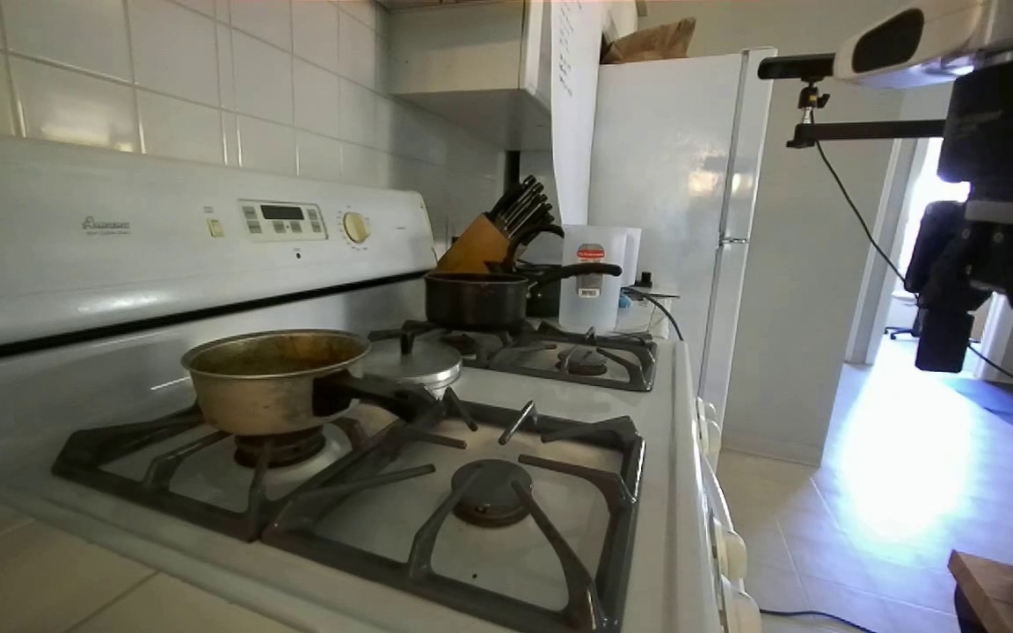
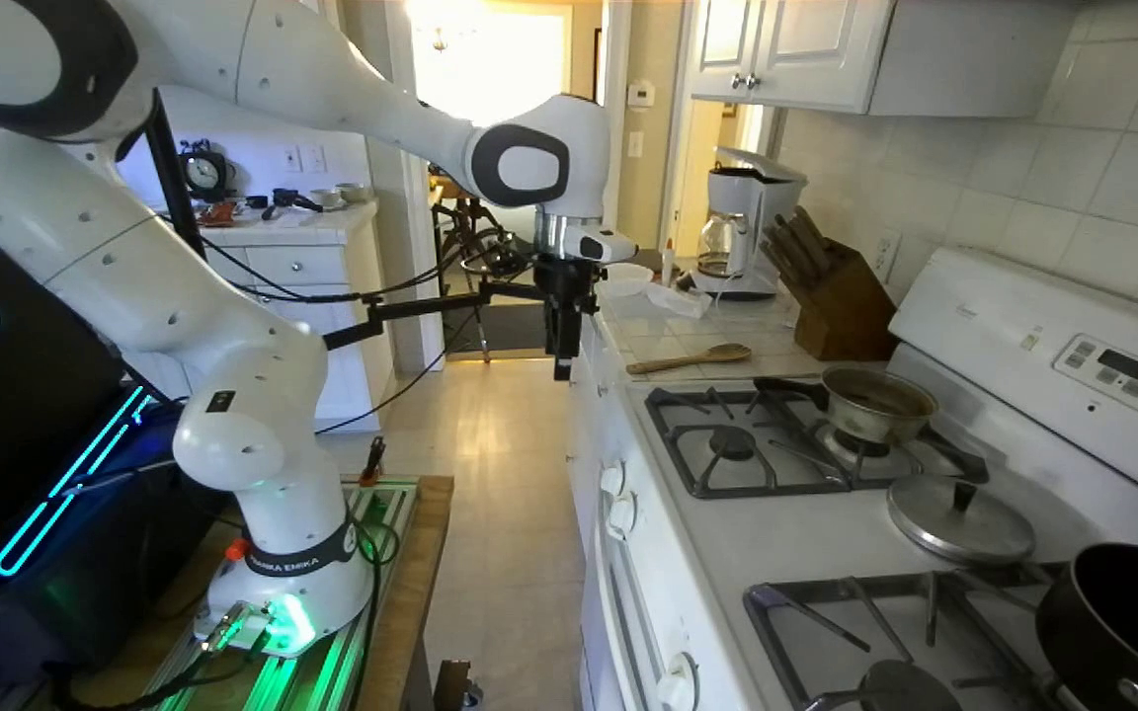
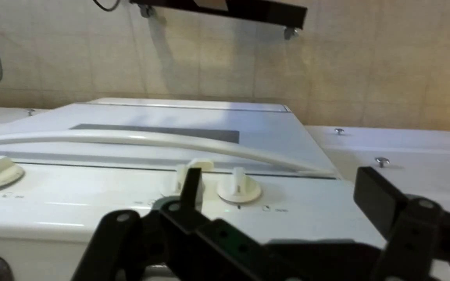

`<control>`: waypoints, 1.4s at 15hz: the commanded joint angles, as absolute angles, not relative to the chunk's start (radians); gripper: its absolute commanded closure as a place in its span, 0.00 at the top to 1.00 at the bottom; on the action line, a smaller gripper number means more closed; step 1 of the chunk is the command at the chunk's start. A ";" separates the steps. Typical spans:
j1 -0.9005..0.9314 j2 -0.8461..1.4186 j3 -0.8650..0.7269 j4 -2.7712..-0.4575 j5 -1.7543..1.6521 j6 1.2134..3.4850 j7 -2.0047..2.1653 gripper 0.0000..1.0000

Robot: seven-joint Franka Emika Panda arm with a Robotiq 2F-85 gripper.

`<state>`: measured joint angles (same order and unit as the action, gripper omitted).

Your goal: Use the wooden spoon to stir in the pot

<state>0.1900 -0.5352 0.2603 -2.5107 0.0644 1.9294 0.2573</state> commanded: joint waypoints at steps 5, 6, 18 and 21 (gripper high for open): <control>0.218 -0.463 0.336 -2.488 0.110 2.263 0.381 1.00; 0.218 -0.455 0.342 -2.483 0.110 2.281 0.389 1.00; 0.346 -0.232 0.343 -2.462 0.221 2.730 0.232 1.00; 0.346 -0.155 0.331 -2.457 0.204 2.892 0.197 1.00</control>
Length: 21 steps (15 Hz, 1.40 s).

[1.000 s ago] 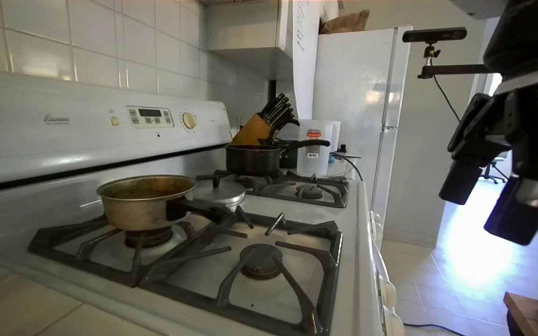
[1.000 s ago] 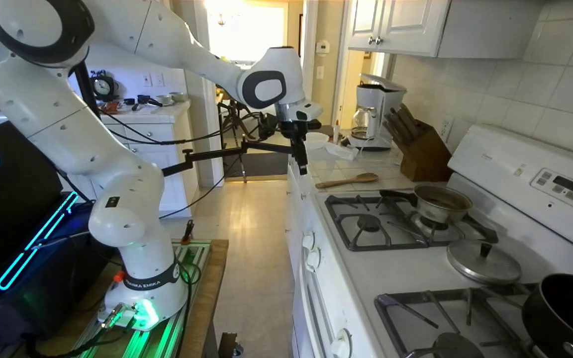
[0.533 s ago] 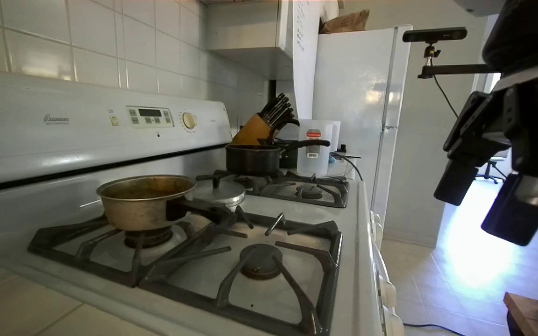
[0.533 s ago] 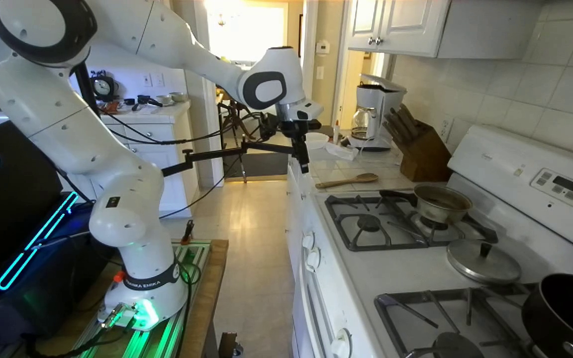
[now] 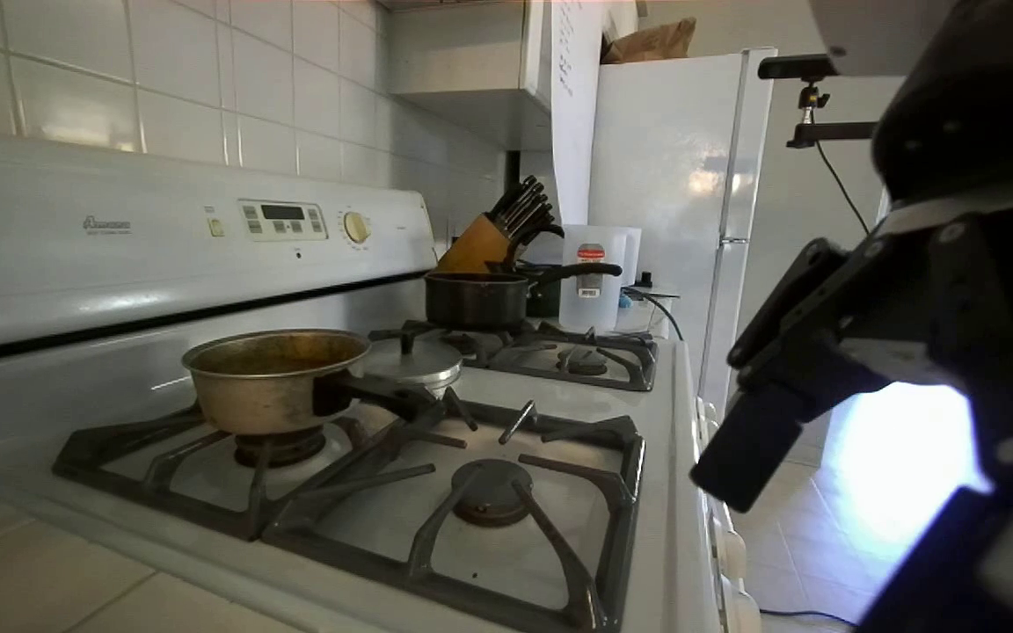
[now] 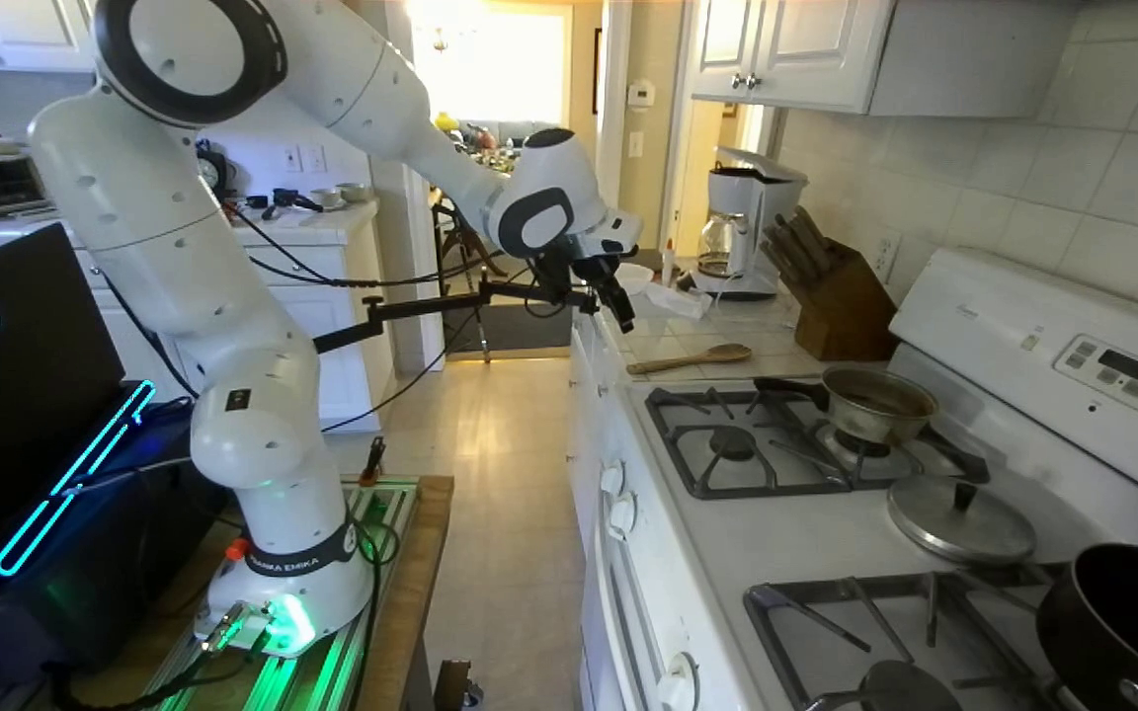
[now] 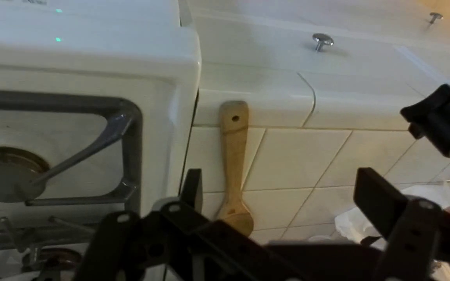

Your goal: Use the wooden spoon to stir in the pot

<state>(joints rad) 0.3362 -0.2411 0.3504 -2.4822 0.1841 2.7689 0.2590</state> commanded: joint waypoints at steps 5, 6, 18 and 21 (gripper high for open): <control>0.321 -0.048 0.345 -2.477 0.144 3.158 0.189 1.00; 0.336 -0.092 0.333 -2.484 0.169 3.095 0.195 1.00; 0.365 0.092 0.357 -2.434 0.157 3.257 0.101 1.00; 0.349 0.147 0.350 -2.401 0.082 3.309 0.086 1.00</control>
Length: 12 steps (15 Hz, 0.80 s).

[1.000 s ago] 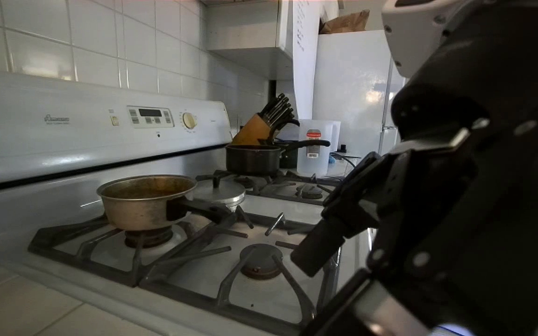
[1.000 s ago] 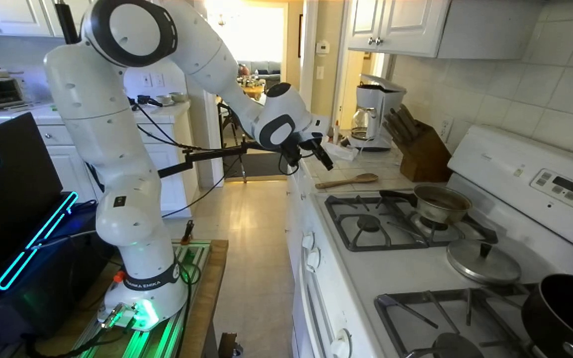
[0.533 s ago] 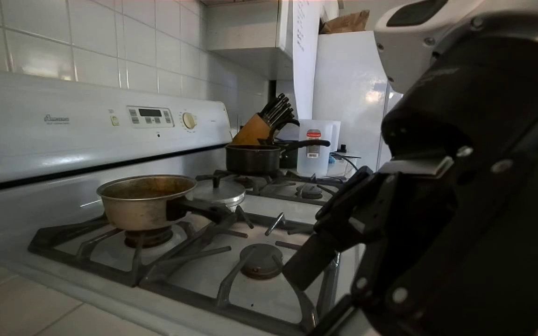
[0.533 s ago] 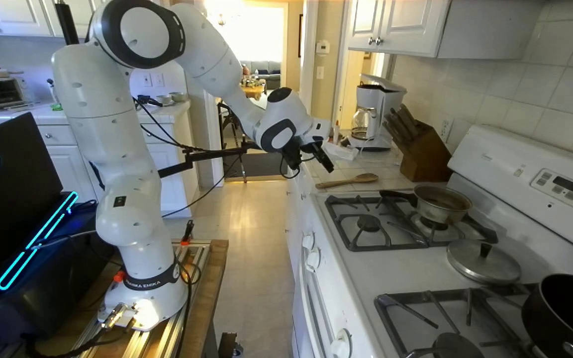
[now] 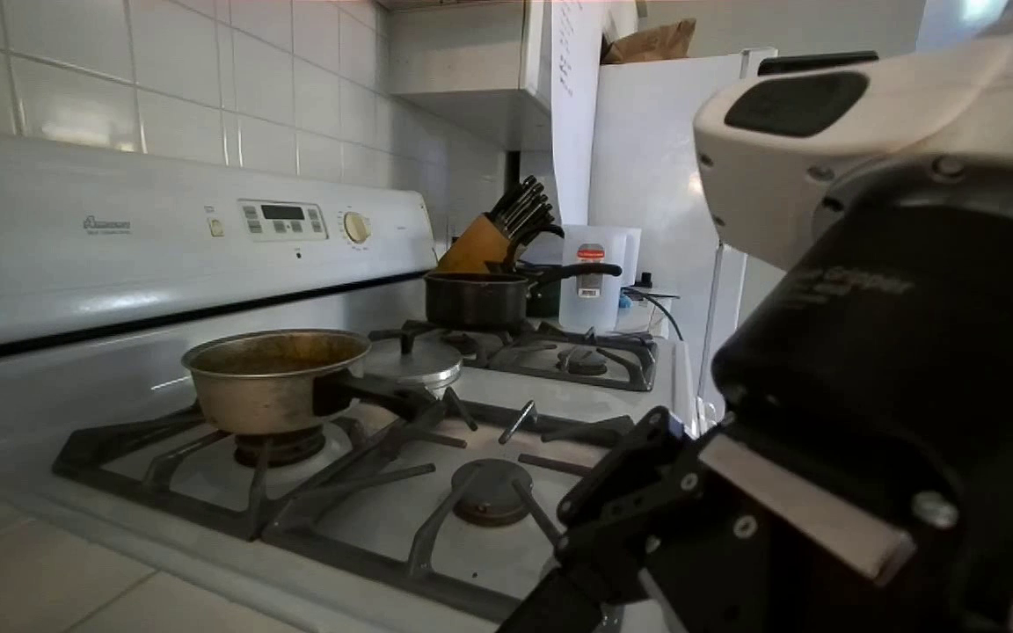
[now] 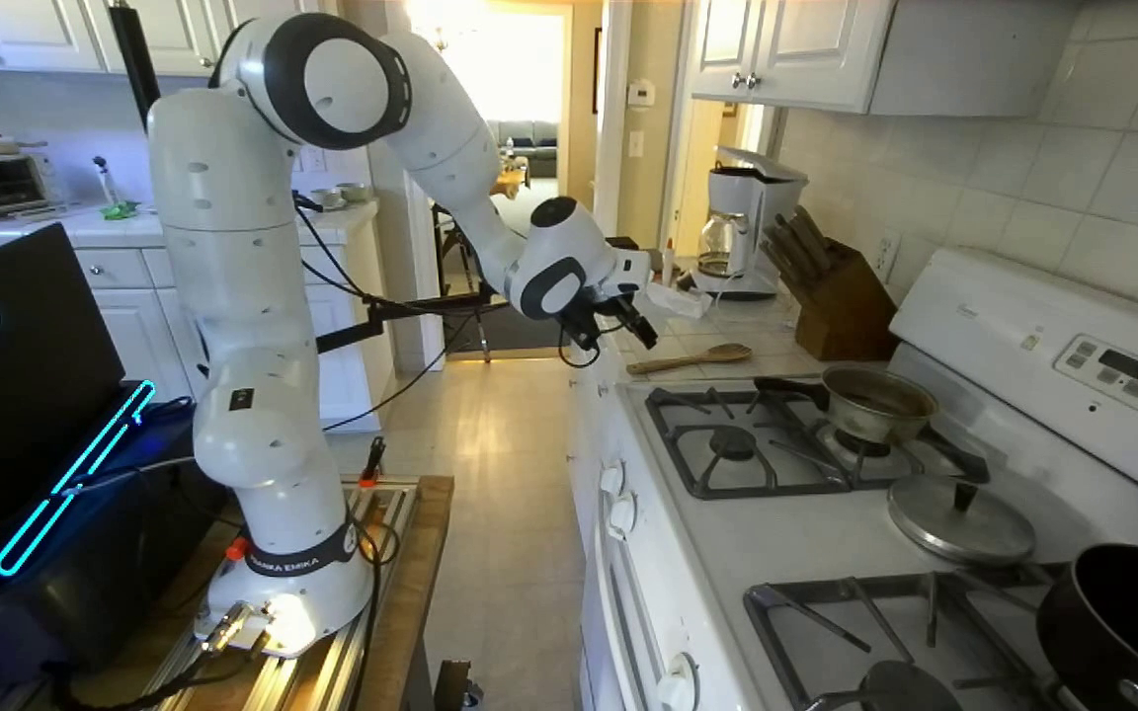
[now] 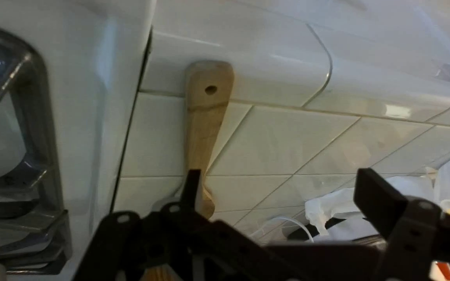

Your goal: Use the wooden spoon to stir in the pot

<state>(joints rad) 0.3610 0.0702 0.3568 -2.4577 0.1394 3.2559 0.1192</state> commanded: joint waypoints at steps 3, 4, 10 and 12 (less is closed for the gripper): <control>0.333 0.187 0.336 -2.369 0.035 3.343 0.058 1.00; 0.328 0.201 0.331 -2.361 0.018 3.353 0.045 1.00; 0.331 0.262 0.291 -2.344 -0.020 3.365 -0.026 1.00; 0.337 0.277 0.282 -2.343 -0.015 3.368 -0.048 1.00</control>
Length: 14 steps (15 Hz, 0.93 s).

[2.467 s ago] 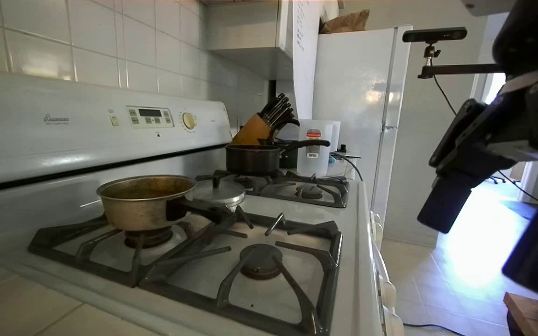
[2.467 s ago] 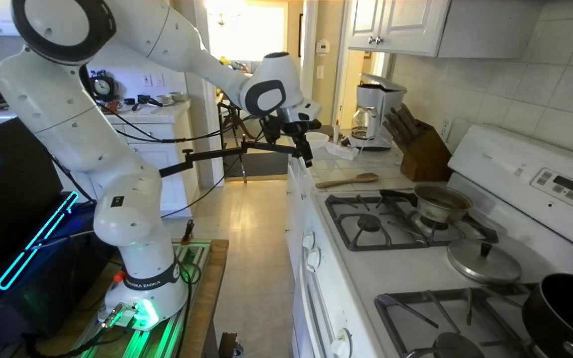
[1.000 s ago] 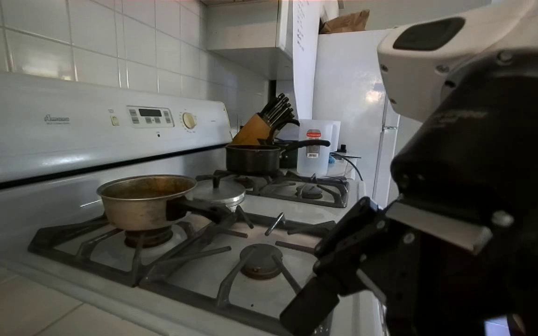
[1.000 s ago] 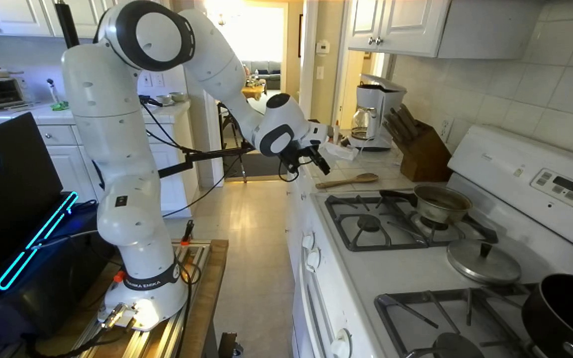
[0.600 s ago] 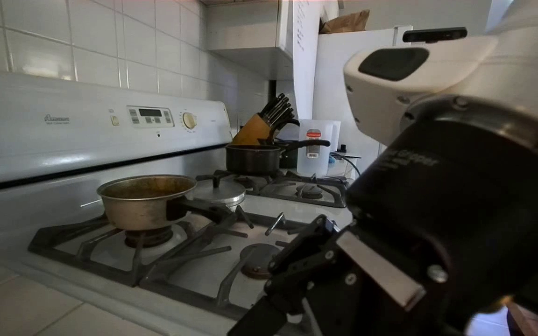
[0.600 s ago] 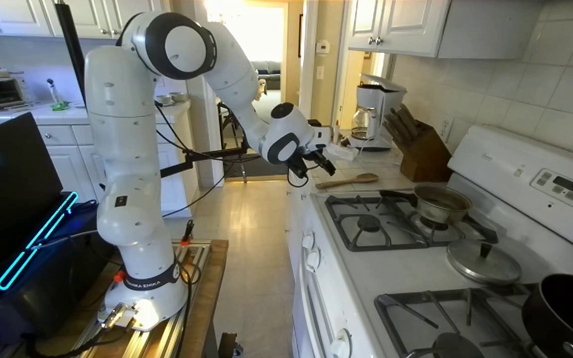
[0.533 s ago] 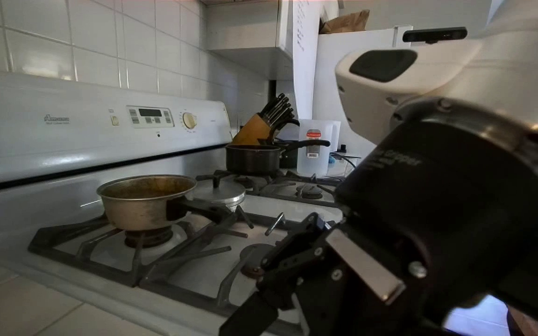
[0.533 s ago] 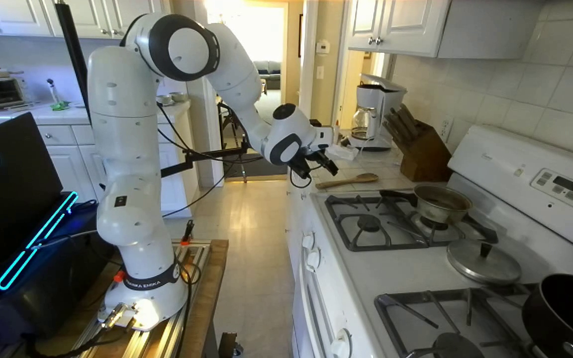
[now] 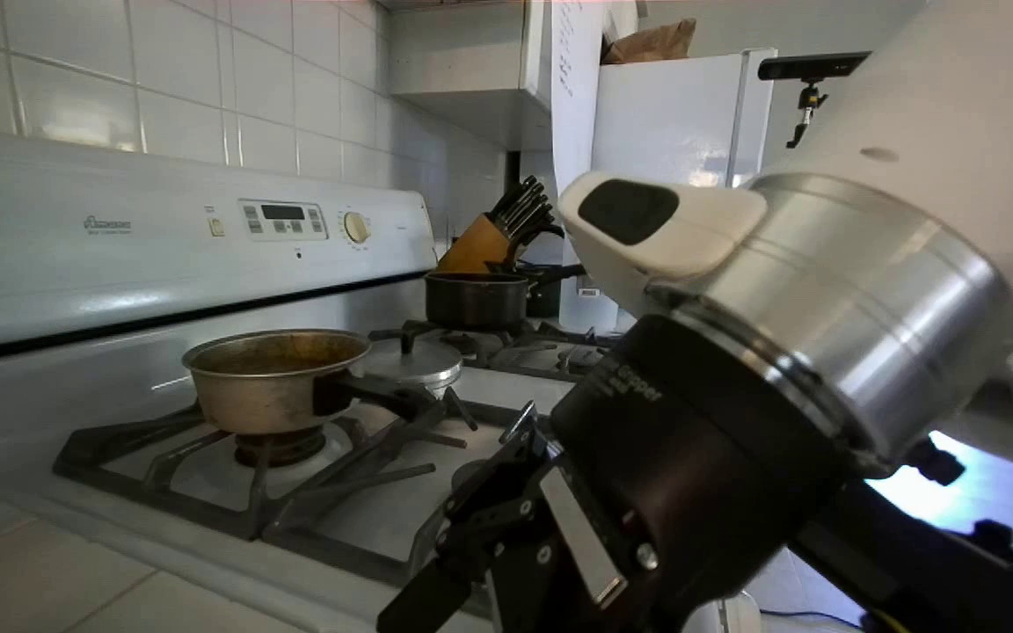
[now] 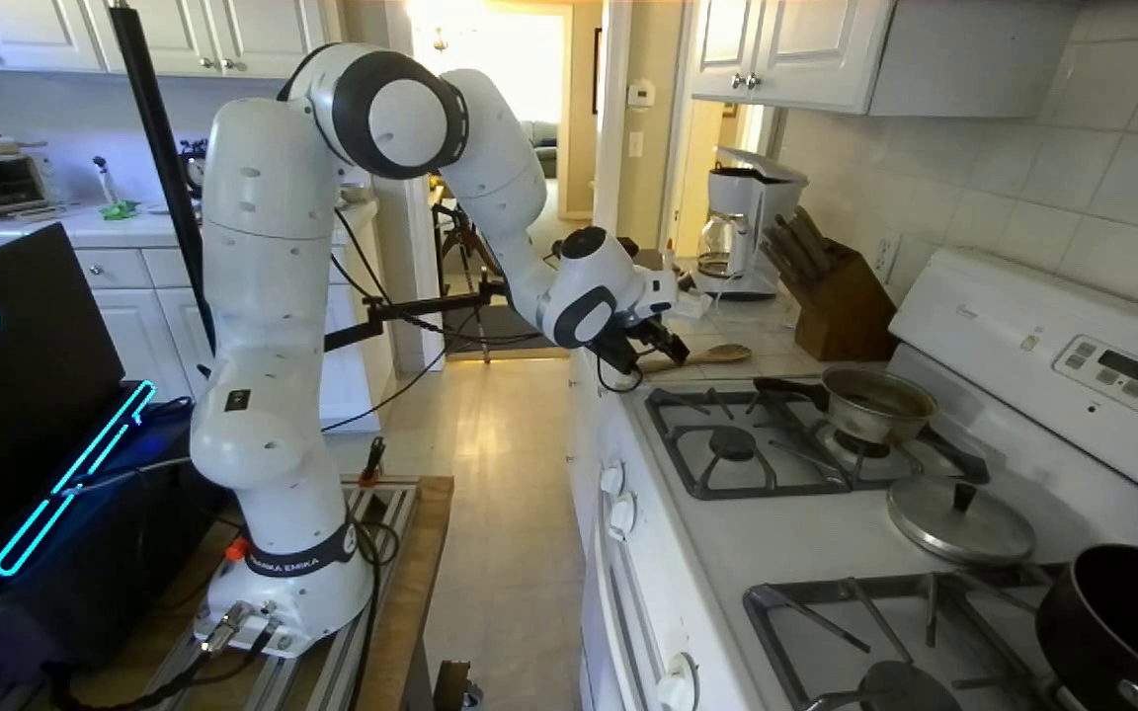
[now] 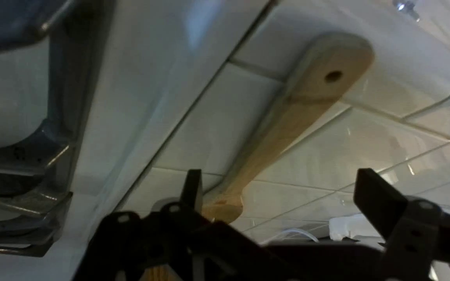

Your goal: Use the wooden spoon to stir in the pot

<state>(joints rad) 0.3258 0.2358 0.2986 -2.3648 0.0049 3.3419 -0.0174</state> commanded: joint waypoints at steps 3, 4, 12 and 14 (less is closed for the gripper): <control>0.347 0.291 0.275 -2.342 -0.008 3.373 -0.071 1.00; 0.352 0.293 0.272 -2.342 -0.006 3.373 -0.077 1.00; 0.391 0.296 0.225 -2.348 0.003 3.374 -0.127 0.55; 0.401 0.297 0.218 -2.349 0.004 3.376 -0.132 0.40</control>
<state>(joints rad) 0.3728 0.2752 0.2431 -2.3620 0.0049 3.3670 -0.1103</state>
